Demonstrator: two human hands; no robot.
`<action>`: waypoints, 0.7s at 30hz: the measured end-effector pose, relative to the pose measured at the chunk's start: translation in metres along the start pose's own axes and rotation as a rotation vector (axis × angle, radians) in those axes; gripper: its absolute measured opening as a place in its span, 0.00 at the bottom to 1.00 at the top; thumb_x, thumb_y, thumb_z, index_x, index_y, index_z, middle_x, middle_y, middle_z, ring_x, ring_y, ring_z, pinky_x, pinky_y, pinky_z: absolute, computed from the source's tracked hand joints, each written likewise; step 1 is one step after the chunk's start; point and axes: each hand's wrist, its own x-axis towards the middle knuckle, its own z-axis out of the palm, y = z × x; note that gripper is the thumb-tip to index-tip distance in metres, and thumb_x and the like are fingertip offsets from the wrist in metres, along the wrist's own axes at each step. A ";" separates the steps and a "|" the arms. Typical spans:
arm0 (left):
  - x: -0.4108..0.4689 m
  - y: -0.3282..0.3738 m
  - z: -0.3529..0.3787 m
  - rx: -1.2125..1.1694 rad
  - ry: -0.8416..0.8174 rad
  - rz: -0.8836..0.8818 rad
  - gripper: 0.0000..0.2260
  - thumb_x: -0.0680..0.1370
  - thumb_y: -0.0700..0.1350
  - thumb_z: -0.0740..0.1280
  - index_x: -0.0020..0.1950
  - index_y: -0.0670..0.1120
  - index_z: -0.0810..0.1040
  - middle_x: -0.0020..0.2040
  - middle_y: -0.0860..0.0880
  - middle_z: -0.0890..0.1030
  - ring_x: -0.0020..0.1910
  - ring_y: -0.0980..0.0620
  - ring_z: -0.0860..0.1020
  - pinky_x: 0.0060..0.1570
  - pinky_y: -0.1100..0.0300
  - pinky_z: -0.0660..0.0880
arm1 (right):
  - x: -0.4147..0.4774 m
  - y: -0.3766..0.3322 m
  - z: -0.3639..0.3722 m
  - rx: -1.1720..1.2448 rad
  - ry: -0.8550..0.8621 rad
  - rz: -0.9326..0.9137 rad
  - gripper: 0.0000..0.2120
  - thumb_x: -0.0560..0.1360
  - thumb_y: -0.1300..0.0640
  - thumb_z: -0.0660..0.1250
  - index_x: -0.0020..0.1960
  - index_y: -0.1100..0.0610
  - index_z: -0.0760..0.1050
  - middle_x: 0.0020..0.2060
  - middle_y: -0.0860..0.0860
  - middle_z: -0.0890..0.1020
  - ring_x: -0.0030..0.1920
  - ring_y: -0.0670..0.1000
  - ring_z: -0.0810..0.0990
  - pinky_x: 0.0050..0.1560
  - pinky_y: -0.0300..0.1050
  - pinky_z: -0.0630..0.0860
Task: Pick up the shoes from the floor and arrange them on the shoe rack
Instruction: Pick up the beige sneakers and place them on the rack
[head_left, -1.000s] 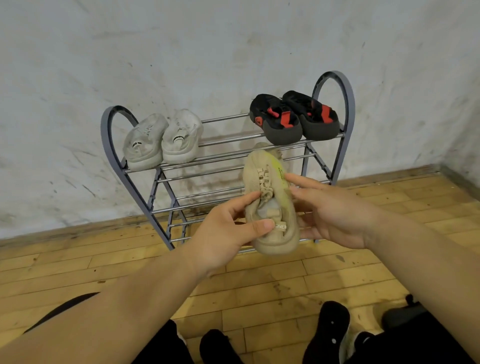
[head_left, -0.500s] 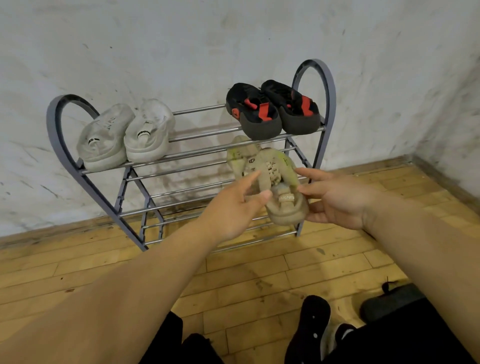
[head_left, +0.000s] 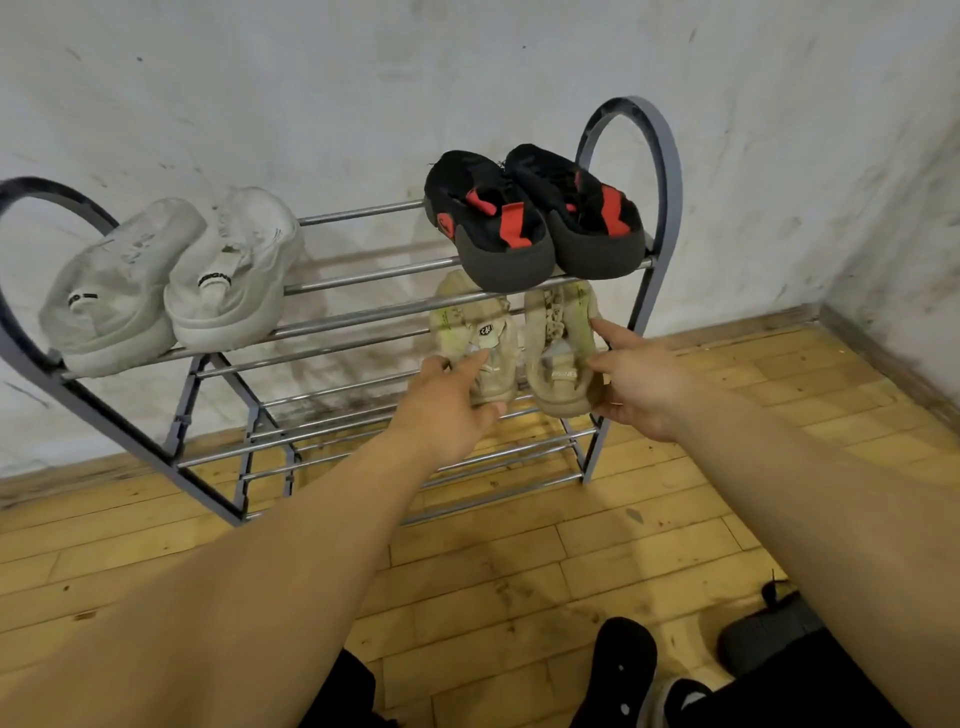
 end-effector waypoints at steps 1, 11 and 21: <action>0.003 -0.001 0.001 -0.002 0.009 -0.005 0.35 0.79 0.62 0.66 0.83 0.60 0.56 0.73 0.44 0.65 0.70 0.41 0.71 0.73 0.46 0.69 | 0.002 0.002 0.002 -0.040 -0.006 -0.015 0.28 0.84 0.62 0.60 0.79 0.39 0.64 0.62 0.51 0.82 0.59 0.57 0.82 0.58 0.54 0.82; 0.012 -0.007 0.001 -0.030 -0.017 0.011 0.34 0.80 0.60 0.68 0.83 0.60 0.58 0.72 0.45 0.68 0.68 0.43 0.74 0.71 0.51 0.70 | 0.014 0.022 -0.001 -0.782 -0.087 -0.265 0.51 0.70 0.35 0.74 0.83 0.41 0.48 0.78 0.50 0.64 0.74 0.54 0.69 0.71 0.52 0.71; 0.015 -0.009 0.007 -0.132 0.047 -0.001 0.36 0.78 0.56 0.73 0.83 0.56 0.61 0.76 0.48 0.68 0.70 0.46 0.73 0.72 0.53 0.70 | 0.026 0.030 0.012 -0.772 0.083 -0.485 0.38 0.79 0.53 0.72 0.83 0.47 0.57 0.74 0.51 0.71 0.71 0.55 0.73 0.61 0.42 0.69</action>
